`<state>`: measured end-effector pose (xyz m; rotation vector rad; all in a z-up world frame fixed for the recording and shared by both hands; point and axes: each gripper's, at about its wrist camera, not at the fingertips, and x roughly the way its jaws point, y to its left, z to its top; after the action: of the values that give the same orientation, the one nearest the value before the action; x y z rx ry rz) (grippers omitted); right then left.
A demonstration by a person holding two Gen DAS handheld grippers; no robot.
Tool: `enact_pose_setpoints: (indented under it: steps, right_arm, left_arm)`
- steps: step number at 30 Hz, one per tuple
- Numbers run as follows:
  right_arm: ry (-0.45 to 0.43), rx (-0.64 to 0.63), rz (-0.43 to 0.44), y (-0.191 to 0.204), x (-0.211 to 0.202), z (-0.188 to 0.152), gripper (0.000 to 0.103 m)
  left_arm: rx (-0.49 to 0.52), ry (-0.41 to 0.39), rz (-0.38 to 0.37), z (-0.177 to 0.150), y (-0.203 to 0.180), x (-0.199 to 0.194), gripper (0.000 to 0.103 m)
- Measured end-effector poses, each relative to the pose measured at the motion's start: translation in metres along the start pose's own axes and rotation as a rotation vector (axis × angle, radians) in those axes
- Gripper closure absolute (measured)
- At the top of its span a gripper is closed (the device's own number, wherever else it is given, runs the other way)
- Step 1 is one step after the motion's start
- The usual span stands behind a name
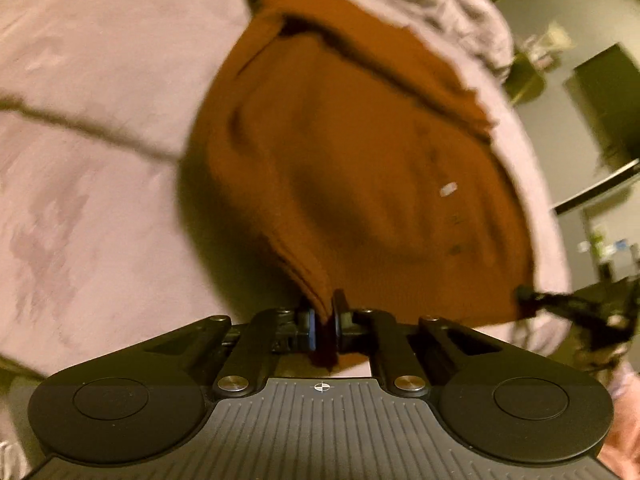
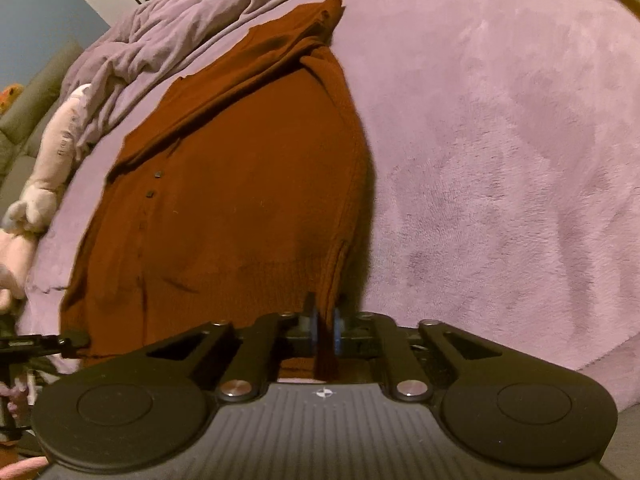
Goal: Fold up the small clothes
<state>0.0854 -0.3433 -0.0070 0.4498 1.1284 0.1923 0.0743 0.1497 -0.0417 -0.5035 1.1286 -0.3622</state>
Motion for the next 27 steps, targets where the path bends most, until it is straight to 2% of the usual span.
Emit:
enact_pose_setpoints:
  steps: [4,8,10,13,15,16,17,18,19,20,21,23,24,27]
  right_arm:
    - [-0.043,0.041,0.113,0.003,-0.006,0.023,0.098]
    - [-0.149,0.04,0.145,0.019,-0.005,0.069,0.098]
    - [-0.213,0.021,0.138,0.03,0.0,0.093,0.098]
    - [-0.289,-0.028,0.06,0.046,0.018,0.124,0.098]
    - [-0.317,-0.051,0.001,0.053,0.035,0.137,0.098]
    - [-0.319,-0.071,-0.044,0.058,0.043,0.143,0.097]
    - [-0.315,-0.092,-0.086,0.062,0.05,0.147,0.095]
    - [-0.316,-0.107,-0.113,0.065,0.053,0.149,0.092]
    - [-0.331,-0.126,-0.13,0.068,0.054,0.149,0.089]
    - [-0.352,-0.149,-0.142,0.069,0.051,0.148,0.077]
    - [-0.379,-0.18,-0.152,0.068,0.047,0.146,0.064]
    - [-0.397,-0.241,-0.164,0.064,0.043,0.143,0.054]
    - [-0.391,-0.266,-0.168,0.062,0.043,0.144,0.053]
    - [-0.337,-0.328,-0.183,0.055,0.055,0.146,0.052]
  left_arm:
    - [0.002,-0.146,-0.077,0.036,-0.016,-0.027,0.093]
    - [0.038,-0.272,-0.048,0.08,-0.031,-0.034,0.093]
    - [0.041,-0.327,-0.003,0.102,-0.033,-0.028,0.093]
    - [0.03,-0.379,0.1,0.128,-0.029,-0.004,0.093]
    - [0.014,-0.372,0.19,0.139,-0.024,0.019,0.092]
    - [-0.009,-0.362,0.21,0.143,-0.019,0.025,0.092]
    - [-0.024,-0.363,0.213,0.144,-0.016,0.029,0.085]
    - [-0.025,-0.382,0.219,0.143,-0.015,0.029,0.068]
    - [-0.012,-0.404,0.226,0.14,-0.014,0.026,0.058]
    - [0.006,-0.422,0.229,0.138,-0.013,0.023,0.043]
    - [0.025,-0.427,0.226,0.136,-0.01,0.021,0.034]
    - [0.054,-0.398,0.209,0.137,-0.002,0.019,0.032]
    - [0.059,-0.377,0.214,0.137,0.004,0.021,0.029]
    - [0.049,-0.333,0.235,0.142,0.013,0.034,0.028]
